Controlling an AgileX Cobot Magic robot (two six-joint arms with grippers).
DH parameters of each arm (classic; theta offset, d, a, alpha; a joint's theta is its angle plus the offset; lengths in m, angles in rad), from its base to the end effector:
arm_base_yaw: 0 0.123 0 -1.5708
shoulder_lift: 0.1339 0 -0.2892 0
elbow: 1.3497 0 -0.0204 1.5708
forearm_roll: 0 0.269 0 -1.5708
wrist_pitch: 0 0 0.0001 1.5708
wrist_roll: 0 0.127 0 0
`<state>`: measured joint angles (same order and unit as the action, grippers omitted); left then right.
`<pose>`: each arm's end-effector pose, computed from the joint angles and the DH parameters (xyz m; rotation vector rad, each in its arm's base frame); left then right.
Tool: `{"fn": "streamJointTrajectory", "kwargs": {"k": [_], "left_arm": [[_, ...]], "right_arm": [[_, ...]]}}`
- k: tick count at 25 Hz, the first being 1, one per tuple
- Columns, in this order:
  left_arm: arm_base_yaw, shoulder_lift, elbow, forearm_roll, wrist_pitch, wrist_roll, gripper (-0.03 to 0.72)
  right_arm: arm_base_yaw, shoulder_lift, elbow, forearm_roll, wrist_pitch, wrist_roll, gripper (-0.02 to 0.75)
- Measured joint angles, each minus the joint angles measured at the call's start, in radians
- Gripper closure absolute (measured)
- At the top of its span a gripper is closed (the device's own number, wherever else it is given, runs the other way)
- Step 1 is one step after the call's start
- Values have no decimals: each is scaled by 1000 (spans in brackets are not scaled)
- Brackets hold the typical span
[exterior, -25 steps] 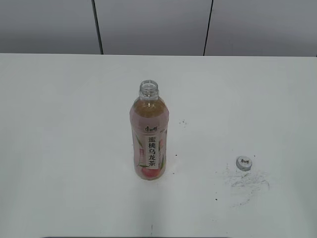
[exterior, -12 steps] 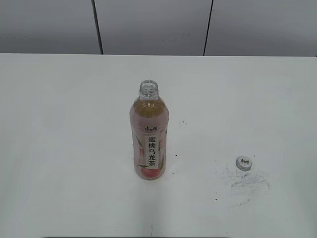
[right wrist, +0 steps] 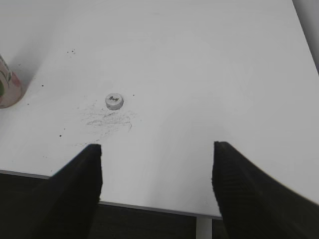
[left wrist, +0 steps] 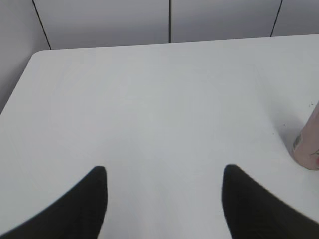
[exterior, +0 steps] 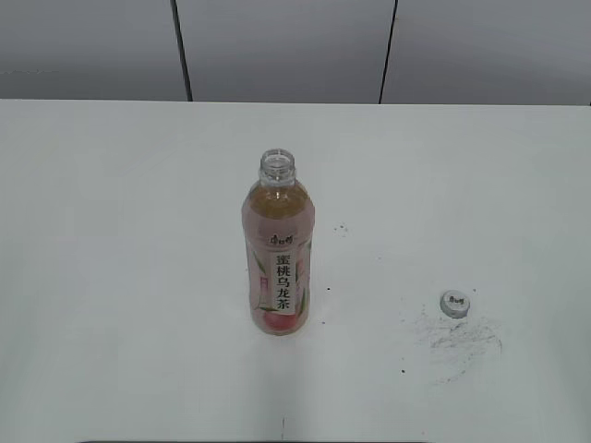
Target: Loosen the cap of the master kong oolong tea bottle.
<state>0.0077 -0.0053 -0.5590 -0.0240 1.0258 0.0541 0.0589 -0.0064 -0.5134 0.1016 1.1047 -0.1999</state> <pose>0.0329 -0.0024 0.2929 0.0466 1.9444 0.0128 0.0329 0.0135 0.2697 -0.2749 2.0460 0.0350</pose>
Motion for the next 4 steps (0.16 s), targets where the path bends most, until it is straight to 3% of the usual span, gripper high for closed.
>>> {"fn": "streamJointTrajectory", "kwargs": {"k": [4], "left_arm": [[0,0,0,0,0,0,251]], "right_arm": [[0,0,0,0,0,0,216]]}}
